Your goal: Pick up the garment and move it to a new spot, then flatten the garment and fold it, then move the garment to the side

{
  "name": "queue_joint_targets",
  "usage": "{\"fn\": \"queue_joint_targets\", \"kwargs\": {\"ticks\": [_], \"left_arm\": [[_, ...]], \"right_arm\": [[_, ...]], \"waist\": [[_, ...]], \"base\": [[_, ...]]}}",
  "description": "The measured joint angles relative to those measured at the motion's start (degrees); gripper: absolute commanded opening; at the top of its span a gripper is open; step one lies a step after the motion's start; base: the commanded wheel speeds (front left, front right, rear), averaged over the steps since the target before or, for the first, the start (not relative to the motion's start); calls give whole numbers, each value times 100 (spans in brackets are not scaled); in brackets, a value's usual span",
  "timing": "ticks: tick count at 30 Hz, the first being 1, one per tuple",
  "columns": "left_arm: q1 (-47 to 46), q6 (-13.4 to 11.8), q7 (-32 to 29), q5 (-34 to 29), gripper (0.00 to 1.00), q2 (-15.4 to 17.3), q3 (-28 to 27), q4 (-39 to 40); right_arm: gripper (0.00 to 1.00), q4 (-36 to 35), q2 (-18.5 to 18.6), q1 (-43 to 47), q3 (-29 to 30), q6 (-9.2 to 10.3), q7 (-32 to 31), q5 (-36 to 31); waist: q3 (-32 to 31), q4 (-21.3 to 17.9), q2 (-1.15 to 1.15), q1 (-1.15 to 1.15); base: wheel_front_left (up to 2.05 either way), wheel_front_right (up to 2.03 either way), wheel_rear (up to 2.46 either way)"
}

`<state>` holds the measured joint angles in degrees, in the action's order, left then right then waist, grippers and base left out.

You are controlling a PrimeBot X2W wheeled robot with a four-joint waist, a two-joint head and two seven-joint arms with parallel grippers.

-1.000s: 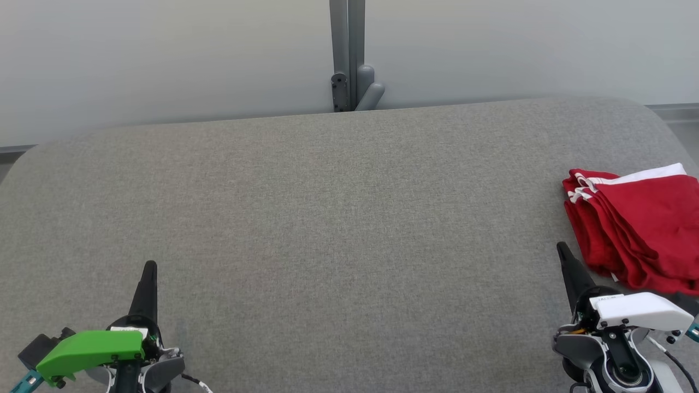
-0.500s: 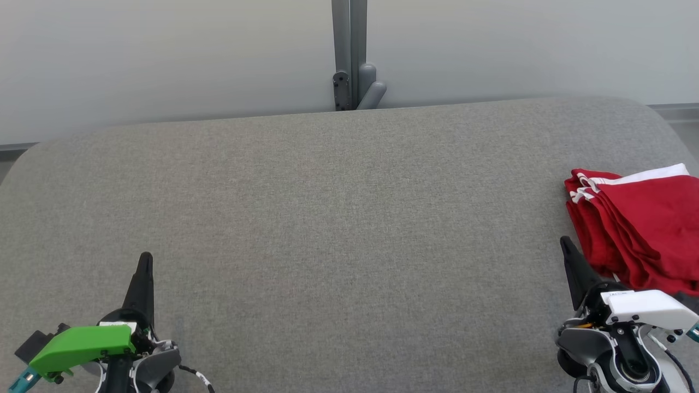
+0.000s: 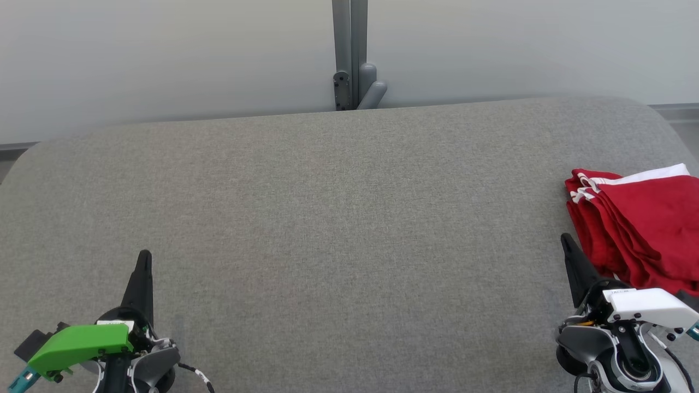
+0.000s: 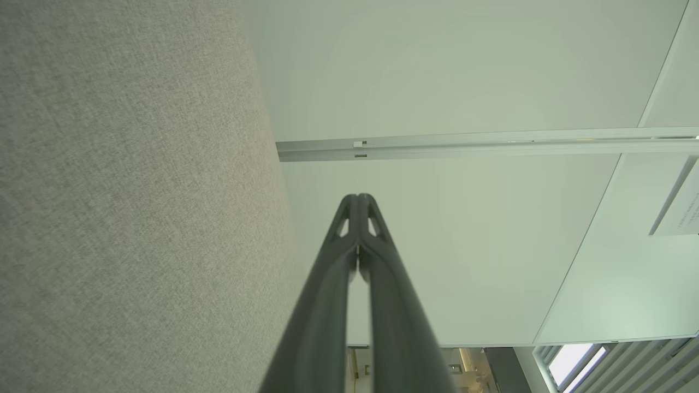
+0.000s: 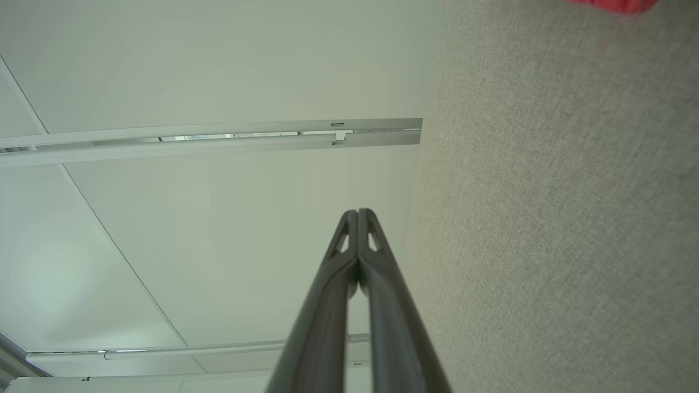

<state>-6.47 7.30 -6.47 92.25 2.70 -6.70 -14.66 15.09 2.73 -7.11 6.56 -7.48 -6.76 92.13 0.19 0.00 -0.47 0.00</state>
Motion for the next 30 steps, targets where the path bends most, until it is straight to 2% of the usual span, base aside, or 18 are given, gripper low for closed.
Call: {"fn": "queue_joint_targets", "kwargs": {"ticks": [30], "left_arm": [[-1,0,0,0,0,0,0,0]], "right_arm": [[0,0,0,0,0,0,0,1]], "waist": [[0,0,0,0]], "base": [[0,0,0]]}}
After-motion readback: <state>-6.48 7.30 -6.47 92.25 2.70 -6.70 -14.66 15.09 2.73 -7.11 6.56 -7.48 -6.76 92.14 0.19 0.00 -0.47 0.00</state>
